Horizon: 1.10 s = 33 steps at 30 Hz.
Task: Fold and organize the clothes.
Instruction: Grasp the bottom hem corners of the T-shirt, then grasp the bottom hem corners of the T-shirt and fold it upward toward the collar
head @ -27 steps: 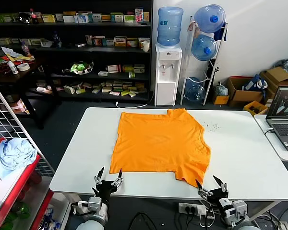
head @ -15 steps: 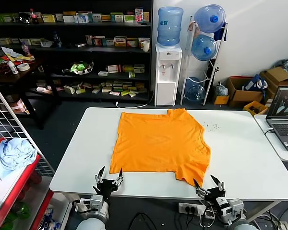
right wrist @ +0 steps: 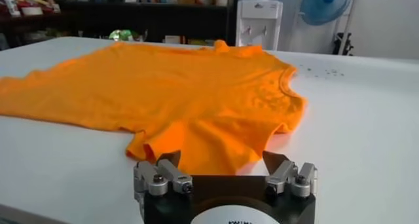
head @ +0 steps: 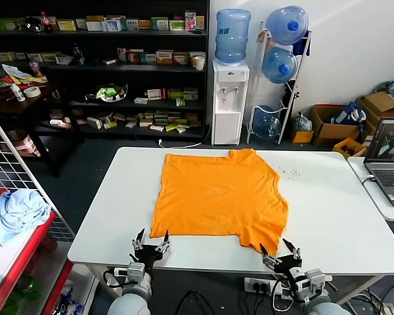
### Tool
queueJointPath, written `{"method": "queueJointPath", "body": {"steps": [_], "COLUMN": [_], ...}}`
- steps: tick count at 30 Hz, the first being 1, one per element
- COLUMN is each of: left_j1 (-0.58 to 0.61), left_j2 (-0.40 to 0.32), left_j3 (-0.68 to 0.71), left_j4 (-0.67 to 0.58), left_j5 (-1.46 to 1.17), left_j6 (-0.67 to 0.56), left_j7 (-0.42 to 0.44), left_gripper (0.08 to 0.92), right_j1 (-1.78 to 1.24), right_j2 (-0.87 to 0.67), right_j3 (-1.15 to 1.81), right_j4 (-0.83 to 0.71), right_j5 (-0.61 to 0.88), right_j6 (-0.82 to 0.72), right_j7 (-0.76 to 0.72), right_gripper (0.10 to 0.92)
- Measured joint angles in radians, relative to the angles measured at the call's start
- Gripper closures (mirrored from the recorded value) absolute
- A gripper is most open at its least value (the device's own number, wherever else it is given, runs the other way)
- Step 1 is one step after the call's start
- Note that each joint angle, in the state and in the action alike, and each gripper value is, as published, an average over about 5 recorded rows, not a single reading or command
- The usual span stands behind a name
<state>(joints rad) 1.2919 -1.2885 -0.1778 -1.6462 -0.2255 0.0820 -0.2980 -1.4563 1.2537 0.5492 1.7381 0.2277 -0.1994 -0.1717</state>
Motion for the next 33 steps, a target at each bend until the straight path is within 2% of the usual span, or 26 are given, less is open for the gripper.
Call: {"method": "queueJointPath", "body": {"steps": [19,25,33], "left_j1": [0.028,0.043,0.069], "left_j2": [-0.004,0.005,0.037], "left_j3": [0.006,0.007,0.006], "left_j4": [0.003,-0.012,-0.054], "left_j5": [0.002,0.001,0.004], "left_j6": [-0.026,-0.031,-0.031], "left_j7": [0.007,0.009,-0.004], "left_gripper": [0.735,0.883,0.896], "right_j1": [0.006,-0.023,-0.092], "right_j2": [0.001,-0.006,-0.025], "right_j3": [0.000,0.000,0.021], "right_j4": [-0.018,0.025,0.106], "right_j5": [-0.038,-0.062,-0.104], "right_j6": [-0.013,-0.024,-0.018], "right_j7": [0.016,0.026,0.041], "right_gripper": [0.879,0.900,0.900]}}
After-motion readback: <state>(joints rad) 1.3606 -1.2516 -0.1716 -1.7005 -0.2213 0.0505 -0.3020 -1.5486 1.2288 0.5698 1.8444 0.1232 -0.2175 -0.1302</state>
